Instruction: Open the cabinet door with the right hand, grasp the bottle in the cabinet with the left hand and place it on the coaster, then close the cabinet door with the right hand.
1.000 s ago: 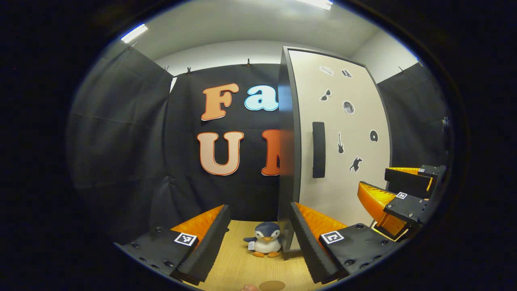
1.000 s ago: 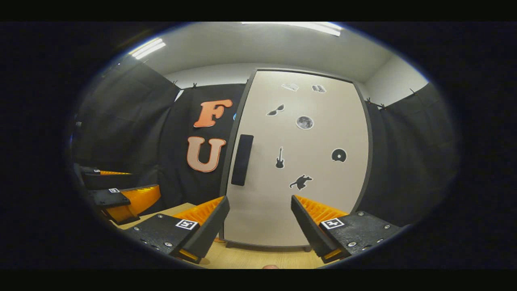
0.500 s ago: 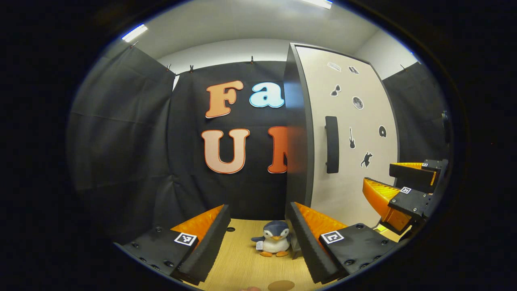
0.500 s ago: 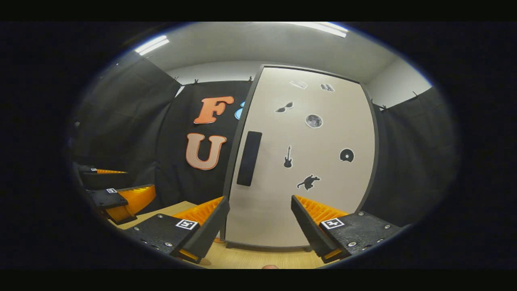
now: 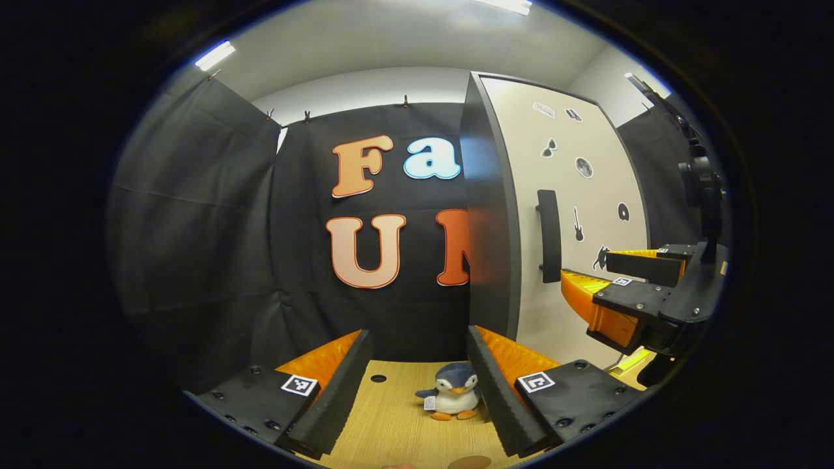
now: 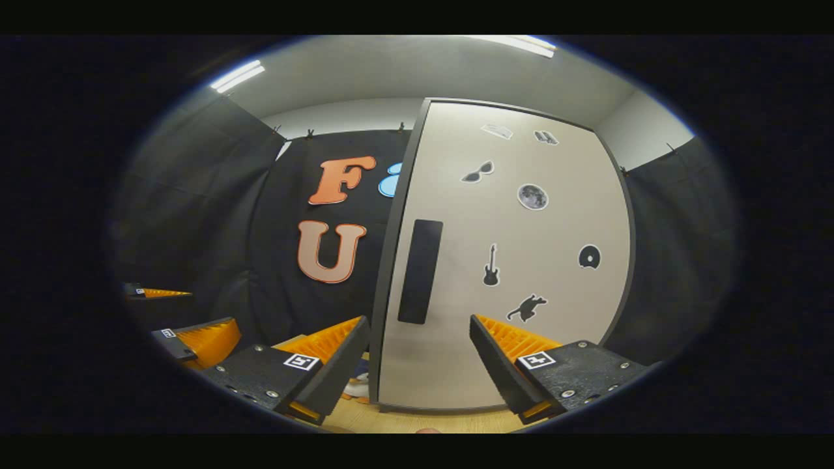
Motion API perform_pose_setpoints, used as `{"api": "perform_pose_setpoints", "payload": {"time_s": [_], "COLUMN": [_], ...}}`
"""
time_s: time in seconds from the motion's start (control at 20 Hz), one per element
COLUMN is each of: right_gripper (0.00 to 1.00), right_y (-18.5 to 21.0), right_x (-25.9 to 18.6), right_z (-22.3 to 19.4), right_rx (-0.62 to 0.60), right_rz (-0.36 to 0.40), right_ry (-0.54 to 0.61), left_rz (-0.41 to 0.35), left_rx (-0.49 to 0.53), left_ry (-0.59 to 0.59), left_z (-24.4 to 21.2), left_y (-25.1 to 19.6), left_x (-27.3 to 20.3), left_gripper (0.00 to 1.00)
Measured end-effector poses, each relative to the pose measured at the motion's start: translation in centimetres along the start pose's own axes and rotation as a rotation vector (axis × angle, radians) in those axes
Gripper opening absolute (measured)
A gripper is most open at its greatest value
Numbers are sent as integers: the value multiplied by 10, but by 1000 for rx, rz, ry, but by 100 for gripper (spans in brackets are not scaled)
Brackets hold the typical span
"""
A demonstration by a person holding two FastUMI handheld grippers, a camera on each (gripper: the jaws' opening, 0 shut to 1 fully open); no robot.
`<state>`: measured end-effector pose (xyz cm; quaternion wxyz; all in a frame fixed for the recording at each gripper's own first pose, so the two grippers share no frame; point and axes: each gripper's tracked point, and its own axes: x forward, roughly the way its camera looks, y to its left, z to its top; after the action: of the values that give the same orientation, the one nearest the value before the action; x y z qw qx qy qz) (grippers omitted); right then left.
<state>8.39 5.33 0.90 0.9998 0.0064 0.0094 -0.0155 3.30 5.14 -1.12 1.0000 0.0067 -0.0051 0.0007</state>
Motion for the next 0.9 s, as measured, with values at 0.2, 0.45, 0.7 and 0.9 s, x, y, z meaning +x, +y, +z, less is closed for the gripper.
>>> {"api": "perform_pose_setpoints", "payload": {"time_s": [0.2, 0.45, 0.7, 0.9], "right_gripper": [95, 86, 80, 61], "right_y": [-2, 0, -5, -5], "right_x": [31, 59, 75, 81], "right_z": [14, 16, 17, 14], "right_rx": [-7, 53, 77, 143], "right_rz": [-55, -58, -74, -84], "right_ry": [-28, -9, 3, 36], "left_rz": [-28, -13, -16, -25], "left_rx": [-40, -58, -67, -85], "left_ry": [39, 29, 52, 67], "left_z": [-12, -14, -24, -28], "left_y": [2, 19, 24, 21], "left_x": [3, 3, 4, 2], "left_gripper": [96, 96, 95, 95]}}
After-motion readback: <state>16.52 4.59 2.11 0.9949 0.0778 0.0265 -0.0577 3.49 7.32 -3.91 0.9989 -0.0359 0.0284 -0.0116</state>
